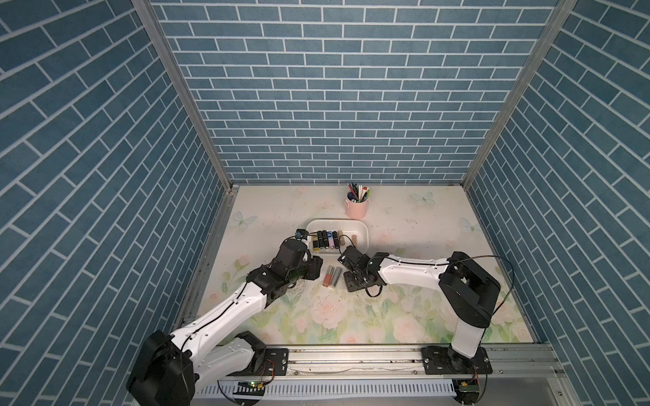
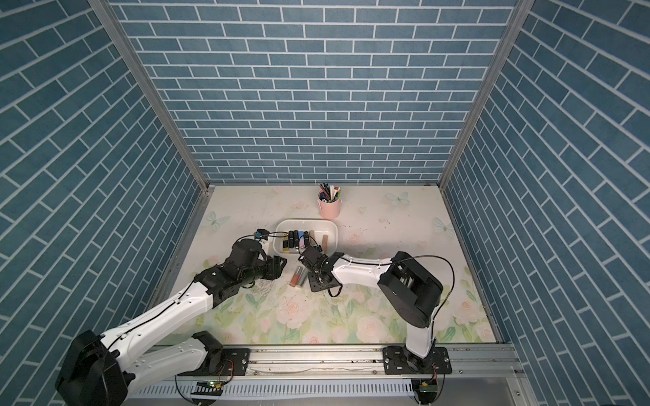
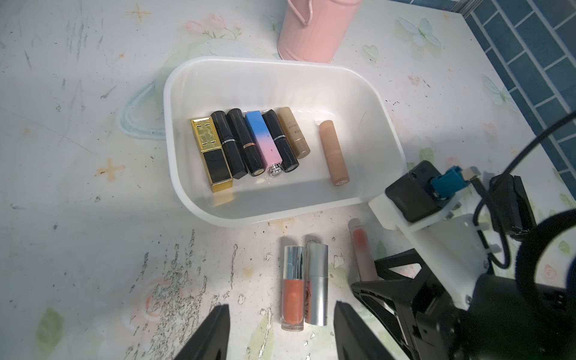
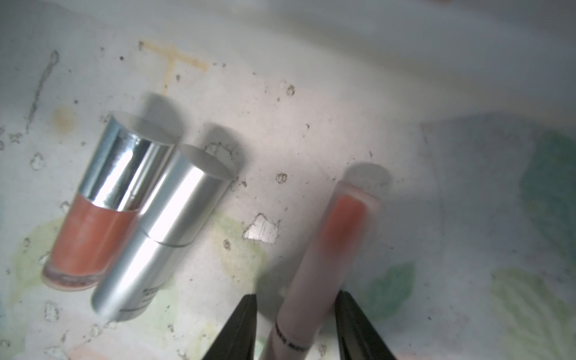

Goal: Put the lipstick into the storage box
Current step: Pick up the lipstick at the center of the board.

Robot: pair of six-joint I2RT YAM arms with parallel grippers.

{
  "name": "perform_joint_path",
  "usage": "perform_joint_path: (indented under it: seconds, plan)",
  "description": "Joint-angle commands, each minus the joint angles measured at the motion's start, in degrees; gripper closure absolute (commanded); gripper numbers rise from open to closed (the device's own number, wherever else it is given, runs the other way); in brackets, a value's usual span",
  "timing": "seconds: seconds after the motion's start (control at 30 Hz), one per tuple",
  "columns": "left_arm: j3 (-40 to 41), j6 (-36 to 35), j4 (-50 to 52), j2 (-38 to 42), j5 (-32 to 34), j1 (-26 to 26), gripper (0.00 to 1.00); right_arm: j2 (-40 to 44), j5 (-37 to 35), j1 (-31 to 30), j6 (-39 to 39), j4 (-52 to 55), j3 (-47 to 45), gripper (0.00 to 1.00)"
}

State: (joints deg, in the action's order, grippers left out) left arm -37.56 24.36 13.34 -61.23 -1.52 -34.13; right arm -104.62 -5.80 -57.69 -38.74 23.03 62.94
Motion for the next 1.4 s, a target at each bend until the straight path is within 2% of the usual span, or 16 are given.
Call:
perform_joint_path:
  seconds: [0.0,0.13,0.4,0.63,0.8,1.03,1.2,1.37]
  plan:
    - [0.7,-0.5,0.0,0.0,-0.2,0.3,0.41,-0.6,0.8,-0.3,-0.5,1.6,-2.0,0.54]
    - [0.8,-0.3,-0.4,-0.1,-0.4,0.3,0.41,-1.4,0.9,-0.6,-0.4,2.2,-2.1,0.58]
    - [0.8,-0.2,-0.3,0.2,-0.5,0.3,0.41,0.1,1.0,-1.2,-0.3,3.5,-1.9,0.82]
    - [-0.1,1.4,-1.8,0.2,-3.1,0.3,0.41,7.2,1.7,-1.3,1.3,2.3,-2.3,0.86]
    - [-0.5,3.8,-7.4,1.8,-11.9,1.8,0.33,15.8,7.8,1.3,3.0,-5.4,-5.1,0.86]
    - [-2.3,8.9,-19.6,2.9,-26.8,6.0,0.22,29.1,25.2,11.6,1.5,-24.8,-12.8,0.87]
    - [-4.5,13.7,-30.7,0.3,-34.4,6.0,0.12,33.3,32.2,14.8,1.7,-32.3,-13.0,0.87]
    - [-4.9,19.1,-41.3,-2.8,-39.1,6.0,0.12,35.1,36.0,15.0,1.7,-36.4,-13.0,0.87]
